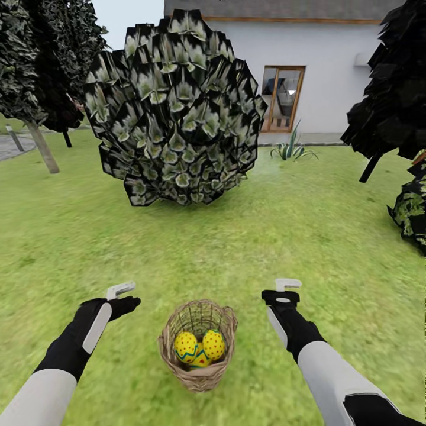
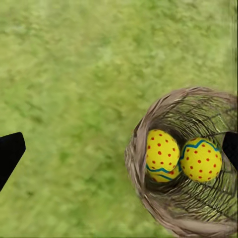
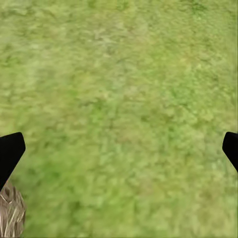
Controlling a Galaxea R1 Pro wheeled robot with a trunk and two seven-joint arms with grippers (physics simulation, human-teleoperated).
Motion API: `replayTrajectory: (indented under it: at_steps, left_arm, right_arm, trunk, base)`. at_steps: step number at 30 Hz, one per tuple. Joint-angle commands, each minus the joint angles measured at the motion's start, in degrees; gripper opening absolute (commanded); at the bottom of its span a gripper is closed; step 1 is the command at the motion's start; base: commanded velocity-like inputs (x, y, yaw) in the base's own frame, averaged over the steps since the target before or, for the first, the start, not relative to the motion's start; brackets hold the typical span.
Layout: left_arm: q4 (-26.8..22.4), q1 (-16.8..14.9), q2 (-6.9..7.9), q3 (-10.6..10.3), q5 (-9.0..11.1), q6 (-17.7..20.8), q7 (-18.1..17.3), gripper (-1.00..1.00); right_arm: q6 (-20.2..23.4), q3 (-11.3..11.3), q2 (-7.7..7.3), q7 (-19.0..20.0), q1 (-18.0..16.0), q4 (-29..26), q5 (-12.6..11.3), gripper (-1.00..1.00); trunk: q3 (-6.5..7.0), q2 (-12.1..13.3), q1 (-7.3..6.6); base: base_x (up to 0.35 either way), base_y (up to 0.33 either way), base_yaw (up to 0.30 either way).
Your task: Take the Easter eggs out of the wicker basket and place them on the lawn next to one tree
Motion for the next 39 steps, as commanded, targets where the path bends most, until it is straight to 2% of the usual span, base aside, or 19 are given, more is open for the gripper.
replayTrajectory:
  at_steps: [1, 4, 10, 14, 18, 20, 23, 25, 33, 36, 39]
  left_arm:
    - [0.1, 0.0, -0.06, -0.1, 0.7, 0.2, 0.4, 1.00]
    - [0.3, 0.0, -1.27, -0.4, 0.6, 0.2, 0.4, 1.00]
    - [0.6, 0.0, -2.00, -0.4, 0.7, 0.2, 0.4, 1.00]
    - [4.2, 0.0, -3.48, -0.4, 0.6, 0.1, 0.5, 1.00]
    - [11.6, -0.1, -4.00, 0.0, 0.8, -0.4, 2.0, 1.00]
    - [14.5, -0.3, -5.02, 0.0, 0.9, -0.6, 3.6, 1.00]
    - [14.7, -0.4, -7.31, 0.0, 0.9, -0.5, 4.2, 1.00]
    - [14.7, -0.4, -7.87, 0.0, 0.9, -0.4, 4.3, 1.00]
    - [14.9, -0.4, -8.15, -0.1, 0.9, -0.2, 4.4, 1.00]
    - [15.2, -0.4, -7.82, 0.0, 0.8, -0.3, 4.5, 1.00]
    - [15.5, -0.4, -7.74, 1.6, 0.8, -0.4, 6.2, 1.00]
  right_arm:
    - [0.4, 0.2, 0.09, -0.2, 0.0, 0.2, 0.1, 1.00]
    - [0.4, 0.2, 0.33, 0.1, 0.0, 2.2, 0.2, 1.00]
    - [0.4, 0.2, 0.40, 0.1, 0.0, 3.2, 0.3, 1.00]
    - [0.4, 0.2, 0.40, 0.2, 0.0, 3.3, 0.2, 1.00]
    - [0.4, 0.4, 0.40, 0.2, 0.0, 3.3, 0.3, 1.00]
    - [0.4, 0.5, 0.42, 0.2, 0.0, 3.4, 0.3, 1.00]
    - [0.5, 0.6, 0.54, 0.8, 0.0, 3.4, 0.3, 1.00]
    - [0.5, 0.6, 0.57, 1.5, 0.0, 3.4, 0.2, 1.00]
    - [0.5, 0.7, 0.66, 2.4, 0.0, 4.4, 0.3, 1.00]
    - [0.5, 0.7, 0.67, 2.6, 0.0, 4.5, 0.3, 1.00]
    - [0.5, 0.7, 0.59, 2.6, 0.0, 4.5, 0.3, 1.00]
  trunk:
    - [0.01, 0.0, 0.03]
    - [0.13, 0.0, 0.03]
    - [0.19, 0.0, 0.03]
    - [0.19, 0.0, 0.03]
    - [0.19, 0.0, 0.03]
    - [0.19, 0.0, 0.03]
    - [0.19, 0.0, 0.03]
    - [0.19, 0.0, 0.03]
    - [0.19, 0.0, 0.03]
    - [0.19, 0.0, 0.03]
    - [0.19, 0.0, 0.03]
  base:
    - [0.318, 0.000, -0.211]
    - [0.318, -0.017, -0.119]
    - [0.296, -0.067, -0.025]
    - [0.056, -0.015, -0.002]
    - [0.009, -0.002, 0.000]
    - [0.001, 0.000, 0.000]
    - [0.000, 0.000, 0.000]
    - [0.000, 0.000, 0.000]
    - [0.000, 0.000, 0.000]
    - [0.084, -0.070, 0.130]
    - [0.248, -0.152, 0.272]
